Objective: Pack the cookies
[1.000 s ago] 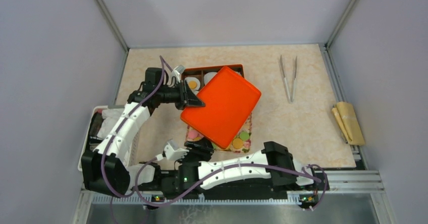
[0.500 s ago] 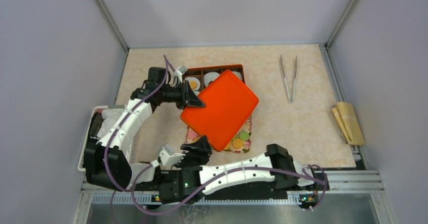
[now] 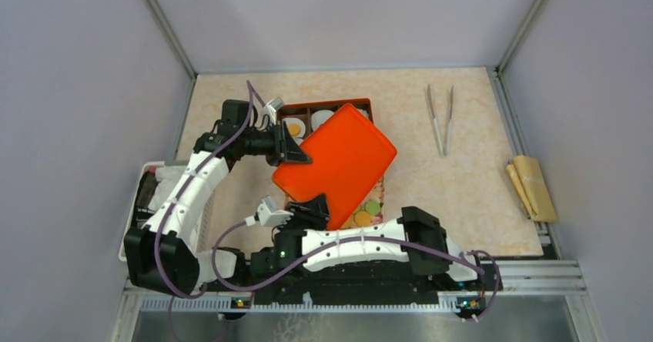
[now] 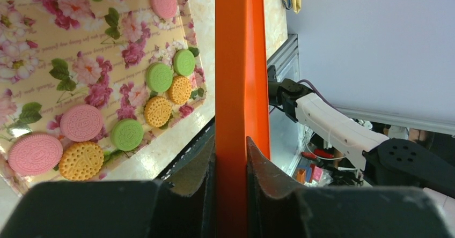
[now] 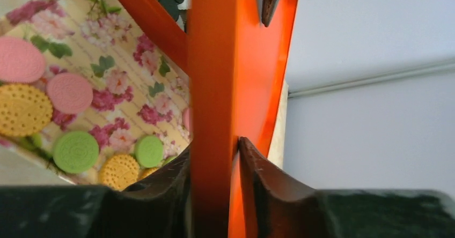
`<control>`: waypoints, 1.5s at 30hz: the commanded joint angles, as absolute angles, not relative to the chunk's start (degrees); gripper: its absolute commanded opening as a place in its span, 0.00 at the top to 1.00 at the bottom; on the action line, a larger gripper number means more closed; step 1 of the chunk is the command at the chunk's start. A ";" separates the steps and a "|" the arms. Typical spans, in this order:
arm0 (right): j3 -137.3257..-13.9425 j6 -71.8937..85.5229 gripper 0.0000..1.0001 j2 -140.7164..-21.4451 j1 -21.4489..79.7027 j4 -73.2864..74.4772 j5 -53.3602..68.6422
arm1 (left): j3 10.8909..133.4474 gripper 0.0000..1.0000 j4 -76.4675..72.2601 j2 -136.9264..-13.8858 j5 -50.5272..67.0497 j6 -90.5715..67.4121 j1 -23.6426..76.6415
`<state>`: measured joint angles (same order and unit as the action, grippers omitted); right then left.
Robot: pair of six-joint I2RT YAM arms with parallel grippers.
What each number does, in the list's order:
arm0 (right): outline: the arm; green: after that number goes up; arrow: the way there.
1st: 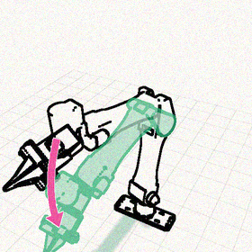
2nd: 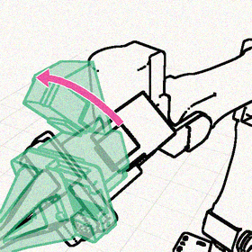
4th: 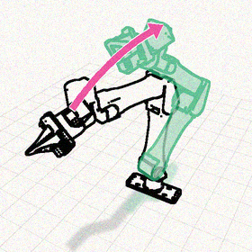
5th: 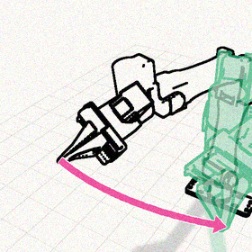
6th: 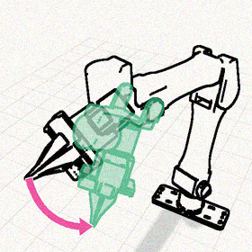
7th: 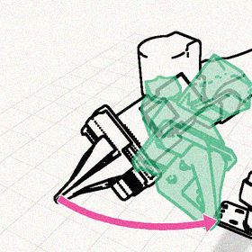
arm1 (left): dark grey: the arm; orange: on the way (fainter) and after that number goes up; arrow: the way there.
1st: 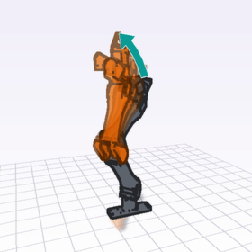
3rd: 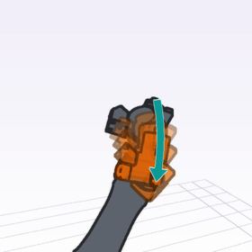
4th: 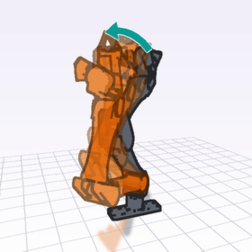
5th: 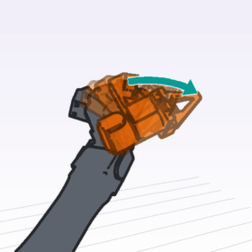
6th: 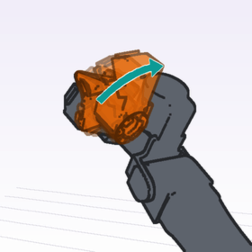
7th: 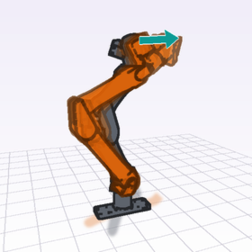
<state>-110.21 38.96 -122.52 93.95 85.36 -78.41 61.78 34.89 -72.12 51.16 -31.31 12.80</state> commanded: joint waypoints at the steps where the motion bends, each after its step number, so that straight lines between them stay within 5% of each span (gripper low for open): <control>1: -110.27 42.66 0.78 -121.25 93.78 85.71 -81.47 | 64.95 1.00 35.23 -69.45 54.62 -30.33 12.66; 8: -111.09 43.20 1.00 -120.28 93.60 85.77 -82.12 | 65.72 0.98 34.97 -69.30 54.10 -29.92 12.66; 12: -110.72 43.41 1.00 -119.45 93.09 85.75 -82.01 | 67.70 0.64 31.39 -68.55 53.94 -31.06 12.66; 16: -109.93 43.32 1.00 -117.73 91.90 85.80 -82.04 | 71.75 0.41 22.25 -67.30 55.05 -37.63 12.57; 20: -109.73 43.03 1.00 -114.98 90.83 85.76 -82.32 | 81.91 0.34 22.50 -68.79 52.79 -38.30 12.48; 27: -110.85 41.79 1.00 -109.55 87.67 85.77 -82.99 | 91.10 0.42 35.03 -68.96 36.45 -30.22 12.39; 34: -117.97 36.17 1.00 -102.89 83.34 81.83 -81.02 | 82.49 1.00 34.68 -65.03 16.55 -29.71 12.39; 40: -113.57 8.78 1.00 -89.09 77.20 49.13 -67.25 | 79.38 1.00 30.17 -62.47 8.42 -29.78 12.39; 45: -123.29 8.88 1.00 -85.91 64.35 47.35 -49.09 | 74.23 1.00 26.53 -60.15 0.59 -29.31 12.39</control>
